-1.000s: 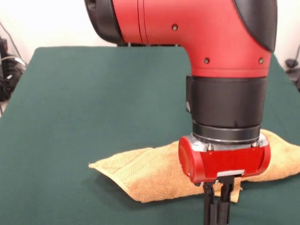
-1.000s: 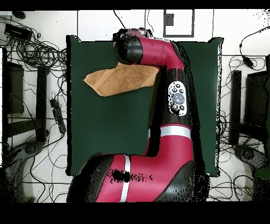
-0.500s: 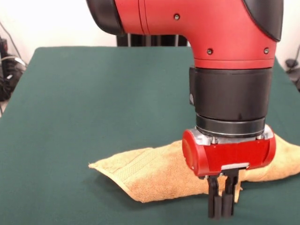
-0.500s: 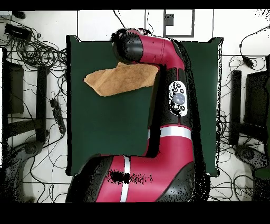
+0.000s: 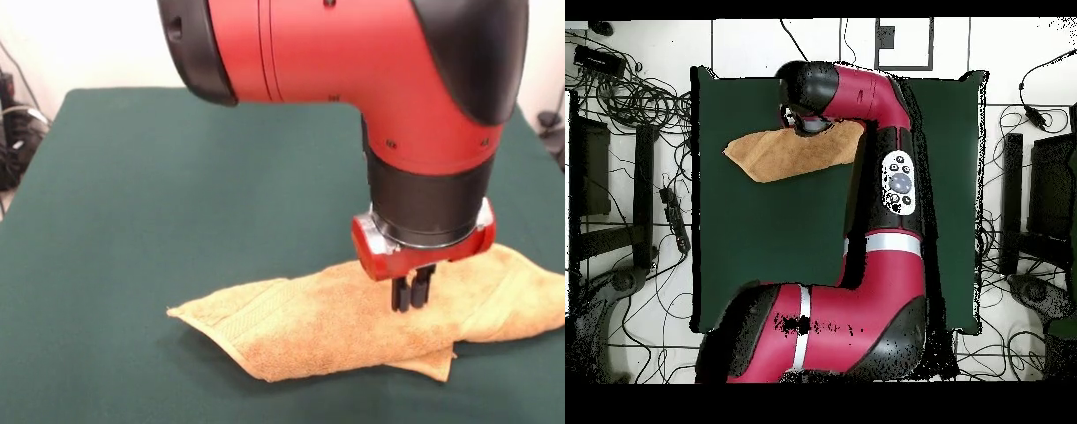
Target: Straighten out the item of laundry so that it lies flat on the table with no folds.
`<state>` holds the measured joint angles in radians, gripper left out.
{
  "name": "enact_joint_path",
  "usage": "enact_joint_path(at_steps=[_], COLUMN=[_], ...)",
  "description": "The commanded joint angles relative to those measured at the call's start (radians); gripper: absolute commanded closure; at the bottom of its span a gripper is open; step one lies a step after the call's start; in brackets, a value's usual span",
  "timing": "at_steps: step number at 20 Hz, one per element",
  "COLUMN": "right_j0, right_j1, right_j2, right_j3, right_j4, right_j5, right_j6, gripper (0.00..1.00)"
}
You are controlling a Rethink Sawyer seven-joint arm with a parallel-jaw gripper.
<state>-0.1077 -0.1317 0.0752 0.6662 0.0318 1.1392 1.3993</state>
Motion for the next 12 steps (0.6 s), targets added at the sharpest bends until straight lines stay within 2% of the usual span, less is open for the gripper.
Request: enact_joint_path(at_steps=[1,5,10,12], right_j0=[0.030,0.025,0.023,0.021], right_j1=[0.099,0.119,0.123,0.112], right_j2=[0.076,0.101,0.122,0.124], right_j3=[-0.004,-0.008,0.003,0.022], right_j4=[0.020,0.017,0.024,0.032], right_j5=[-0.003,-0.177,-0.339,-0.364], right_j6=[0.161,0.160,0.155,0.148], gripper=[1.00,1.00,1.00,1.00])
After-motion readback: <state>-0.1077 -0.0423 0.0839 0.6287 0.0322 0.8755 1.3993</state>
